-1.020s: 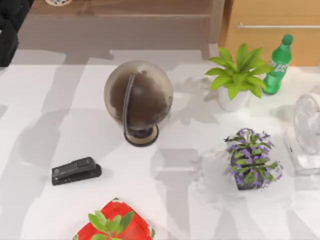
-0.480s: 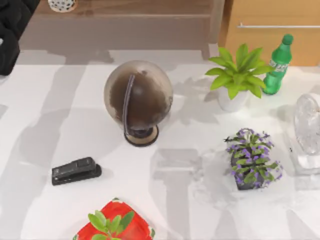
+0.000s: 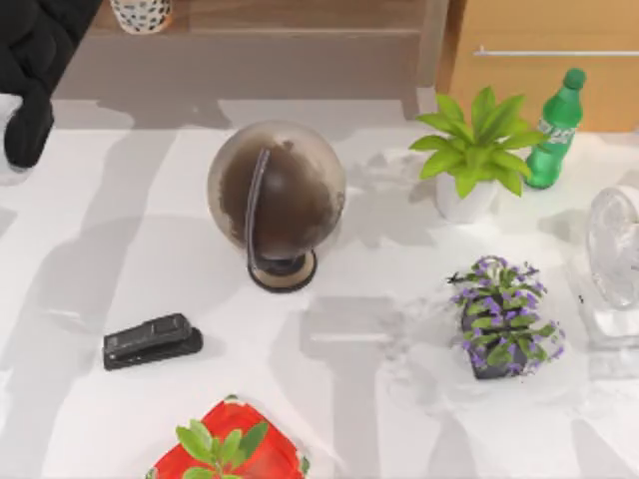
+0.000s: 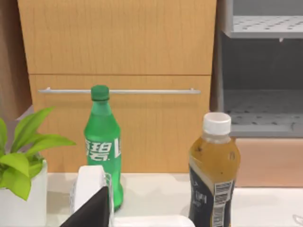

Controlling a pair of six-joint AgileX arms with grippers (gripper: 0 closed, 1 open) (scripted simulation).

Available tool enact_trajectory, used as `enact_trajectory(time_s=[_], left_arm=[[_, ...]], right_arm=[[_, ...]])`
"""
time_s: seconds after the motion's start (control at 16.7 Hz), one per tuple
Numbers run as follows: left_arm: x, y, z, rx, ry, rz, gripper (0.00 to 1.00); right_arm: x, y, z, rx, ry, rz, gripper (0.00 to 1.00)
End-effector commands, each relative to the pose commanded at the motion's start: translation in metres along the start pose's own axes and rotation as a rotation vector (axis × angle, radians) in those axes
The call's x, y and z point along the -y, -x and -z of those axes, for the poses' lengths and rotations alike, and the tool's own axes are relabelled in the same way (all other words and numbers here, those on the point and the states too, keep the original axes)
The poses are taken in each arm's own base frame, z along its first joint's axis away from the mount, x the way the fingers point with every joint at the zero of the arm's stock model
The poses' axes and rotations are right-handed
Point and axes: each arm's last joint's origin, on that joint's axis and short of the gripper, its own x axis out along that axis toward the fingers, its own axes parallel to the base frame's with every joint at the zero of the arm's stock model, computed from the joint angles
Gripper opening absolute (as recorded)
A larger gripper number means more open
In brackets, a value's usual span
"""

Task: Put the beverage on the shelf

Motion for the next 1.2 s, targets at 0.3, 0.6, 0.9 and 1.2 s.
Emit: enact_trajectory(time_s=[0.3,0.6,0.9,1.2], left_arm=[[-0.003,-0.03,0.001,-0.019,-0.06,-0.043,0.0],[-0.003,-0.04,0.002,-0.041,-0.079,-0.065,0.0],[-0.003,-0.04,0.002,-0.041,-0.079,-0.065,0.23],[-0.003,-0.04,0.002,-0.041,-0.079,-0.065,0.6]], right_arm=[[0.0,0.0,0.0,0.0,0.0,0.0,1.0],[0.0,0.0,0.0,0.0,0.0,0.0,1.0],[0.0,0.0,0.0,0.0,0.0,0.0,1.0],[0.0,0.0,0.0,0.0,0.0,0.0,1.0]])
